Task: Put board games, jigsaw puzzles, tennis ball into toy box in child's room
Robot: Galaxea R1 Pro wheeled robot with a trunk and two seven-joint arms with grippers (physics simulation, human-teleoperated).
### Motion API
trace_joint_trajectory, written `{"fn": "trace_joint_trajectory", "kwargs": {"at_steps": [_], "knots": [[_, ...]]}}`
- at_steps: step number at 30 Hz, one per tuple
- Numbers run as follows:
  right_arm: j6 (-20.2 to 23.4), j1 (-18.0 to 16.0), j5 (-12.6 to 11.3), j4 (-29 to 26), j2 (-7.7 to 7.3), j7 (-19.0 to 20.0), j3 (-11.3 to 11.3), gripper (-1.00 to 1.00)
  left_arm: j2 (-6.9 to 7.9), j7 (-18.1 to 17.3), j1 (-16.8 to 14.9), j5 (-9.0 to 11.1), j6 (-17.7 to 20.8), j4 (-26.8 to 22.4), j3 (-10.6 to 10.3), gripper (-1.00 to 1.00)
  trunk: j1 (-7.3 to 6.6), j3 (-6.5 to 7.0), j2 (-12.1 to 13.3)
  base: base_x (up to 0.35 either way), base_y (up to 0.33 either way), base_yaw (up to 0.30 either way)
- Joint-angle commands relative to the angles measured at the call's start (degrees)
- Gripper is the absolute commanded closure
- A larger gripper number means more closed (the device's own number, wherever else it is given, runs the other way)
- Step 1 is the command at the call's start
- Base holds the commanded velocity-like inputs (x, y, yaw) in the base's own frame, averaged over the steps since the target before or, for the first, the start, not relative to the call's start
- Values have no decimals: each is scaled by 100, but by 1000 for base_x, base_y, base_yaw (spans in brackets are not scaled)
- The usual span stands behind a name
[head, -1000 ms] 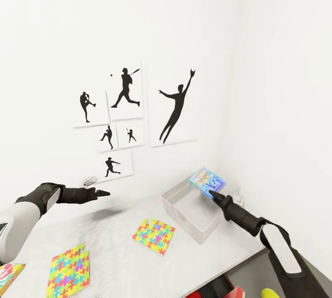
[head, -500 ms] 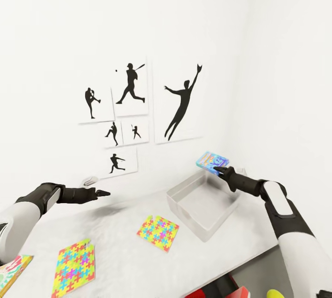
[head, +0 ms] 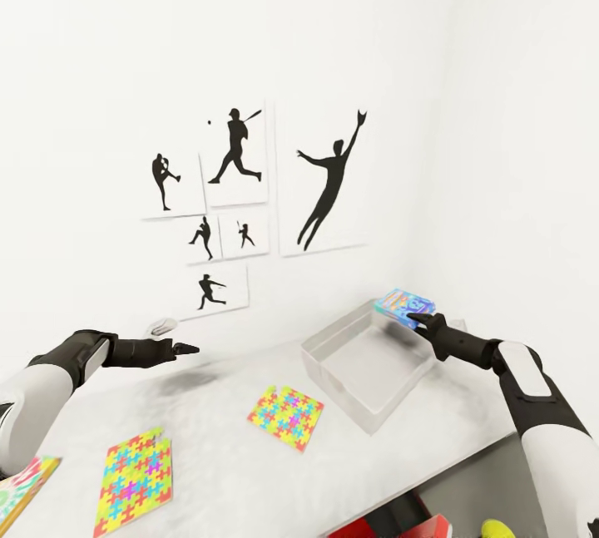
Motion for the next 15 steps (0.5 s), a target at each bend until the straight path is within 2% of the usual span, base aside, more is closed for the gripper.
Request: {"fn": "trace_joint_trajectory", "kwargs": {"at_steps": [1,15], "knots": [[24,0,-23,0,5,-25,-15,100,-1,-26,0,-53,40,-6,50,-100,2,-5,-5,0,0,-72],[21,6,-9,-34,-14,-46,-29,100,22,-89,0,-48,57,-11,45,-100,2,-42,-5,0,0,-8]]}}
